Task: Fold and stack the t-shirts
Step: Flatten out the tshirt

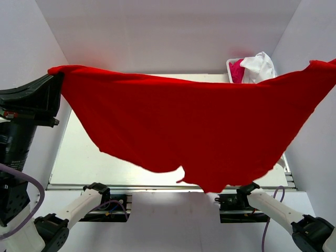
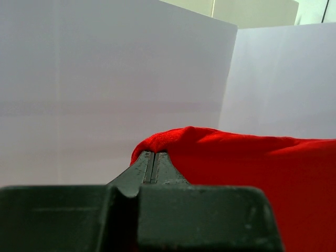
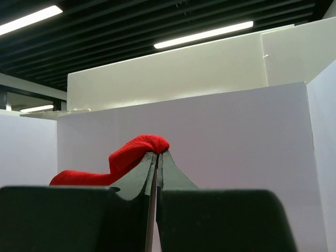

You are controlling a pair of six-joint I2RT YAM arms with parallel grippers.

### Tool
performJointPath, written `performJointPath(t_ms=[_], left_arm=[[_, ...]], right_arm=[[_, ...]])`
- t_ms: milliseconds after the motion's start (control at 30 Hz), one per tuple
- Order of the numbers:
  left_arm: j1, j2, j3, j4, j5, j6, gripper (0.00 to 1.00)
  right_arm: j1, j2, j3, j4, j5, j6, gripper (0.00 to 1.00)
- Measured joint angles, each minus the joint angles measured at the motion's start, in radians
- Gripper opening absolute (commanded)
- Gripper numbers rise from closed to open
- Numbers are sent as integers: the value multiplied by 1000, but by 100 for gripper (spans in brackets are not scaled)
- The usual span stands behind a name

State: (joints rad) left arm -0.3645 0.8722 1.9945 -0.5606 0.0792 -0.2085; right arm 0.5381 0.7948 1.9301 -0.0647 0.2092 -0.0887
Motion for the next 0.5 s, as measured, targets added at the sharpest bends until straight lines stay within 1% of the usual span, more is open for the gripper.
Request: performJointPath(t_ms=[133,233,400,500], left_arm=[[4,-11,-27,8,15,-2,0],[4,-26,-72,24,15,-2,0],[3,-50,-195,71,-8,-11,0],[4,-75,-325,120,-40,-31,0]], right_arm=[[0,-3,-18,11,-3,7,0],[0,-19,-79,37,-2,6,0],[0,-42,-239,88,38,-6,0],[0,-51,-380,164,81,-29,0]])
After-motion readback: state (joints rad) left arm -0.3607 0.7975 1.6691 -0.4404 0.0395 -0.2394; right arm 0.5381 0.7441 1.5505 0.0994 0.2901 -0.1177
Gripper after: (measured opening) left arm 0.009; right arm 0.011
